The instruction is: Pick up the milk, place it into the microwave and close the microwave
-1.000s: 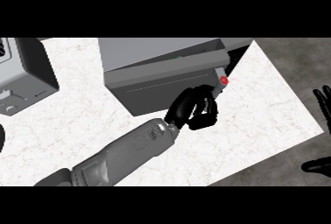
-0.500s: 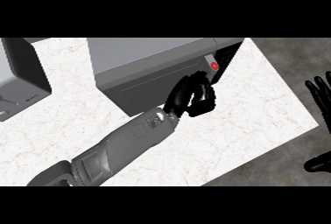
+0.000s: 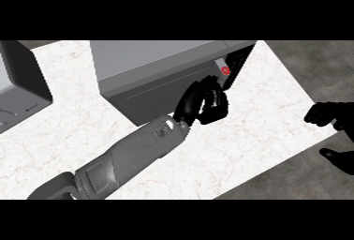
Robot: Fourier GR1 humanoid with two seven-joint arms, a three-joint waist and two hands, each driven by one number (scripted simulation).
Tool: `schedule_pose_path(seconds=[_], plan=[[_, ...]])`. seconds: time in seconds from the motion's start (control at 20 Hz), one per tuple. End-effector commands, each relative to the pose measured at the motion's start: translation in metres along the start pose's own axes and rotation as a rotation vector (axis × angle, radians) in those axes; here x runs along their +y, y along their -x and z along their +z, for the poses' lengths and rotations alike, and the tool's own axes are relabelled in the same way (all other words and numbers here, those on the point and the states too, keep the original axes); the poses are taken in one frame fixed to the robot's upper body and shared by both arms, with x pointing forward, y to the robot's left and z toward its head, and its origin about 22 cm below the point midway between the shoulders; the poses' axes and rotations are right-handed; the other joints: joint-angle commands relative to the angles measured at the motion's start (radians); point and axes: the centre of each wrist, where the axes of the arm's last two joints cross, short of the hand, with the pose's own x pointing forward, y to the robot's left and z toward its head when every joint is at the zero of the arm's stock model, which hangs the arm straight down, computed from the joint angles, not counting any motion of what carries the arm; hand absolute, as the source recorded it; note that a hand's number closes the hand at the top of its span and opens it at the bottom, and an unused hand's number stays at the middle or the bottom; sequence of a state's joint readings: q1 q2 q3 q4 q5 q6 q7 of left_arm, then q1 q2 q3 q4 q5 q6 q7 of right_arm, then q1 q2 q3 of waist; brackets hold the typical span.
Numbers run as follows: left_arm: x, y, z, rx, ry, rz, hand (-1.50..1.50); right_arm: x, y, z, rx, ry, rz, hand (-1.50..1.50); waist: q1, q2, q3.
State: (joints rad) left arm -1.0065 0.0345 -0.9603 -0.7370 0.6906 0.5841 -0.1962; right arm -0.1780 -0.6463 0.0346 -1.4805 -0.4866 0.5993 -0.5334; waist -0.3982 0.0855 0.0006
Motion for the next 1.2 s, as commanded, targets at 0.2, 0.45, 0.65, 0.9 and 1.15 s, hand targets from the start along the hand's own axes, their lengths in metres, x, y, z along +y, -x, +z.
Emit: schedule_pose_path(seconds=[0.2, 0.45, 0.65, 0.9, 1.15], plan=[[-0.014, -0.041, -0.016, -0.129, 0.036, 0.015, 1.50, 0.019, -0.014, -0.029, -0.062, -0.250, -0.050, 1.50, -0.035, -0.008, 0.003], [-0.014, -0.039, -0.015, -0.132, 0.009, 0.023, 1.50, 0.030, -0.019, -0.039, -0.076, -0.294, -0.062, 1.50, -0.051, -0.008, 0.003], [-0.014, -0.040, -0.016, -0.132, -0.007, 0.023, 1.50, 0.037, -0.022, -0.041, -0.078, -0.311, -0.074, 1.50, -0.070, -0.009, 0.004], [-0.013, -0.037, -0.015, -0.130, -0.039, 0.022, 1.50, 0.047, -0.025, -0.045, -0.080, -0.348, -0.091, 1.50, -0.077, -0.009, 0.005], [-0.014, -0.035, -0.013, -0.130, -0.062, 0.037, 1.50, 0.056, -0.029, -0.048, -0.100, -0.369, -0.102, 1.50, -0.085, -0.011, 0.004]])
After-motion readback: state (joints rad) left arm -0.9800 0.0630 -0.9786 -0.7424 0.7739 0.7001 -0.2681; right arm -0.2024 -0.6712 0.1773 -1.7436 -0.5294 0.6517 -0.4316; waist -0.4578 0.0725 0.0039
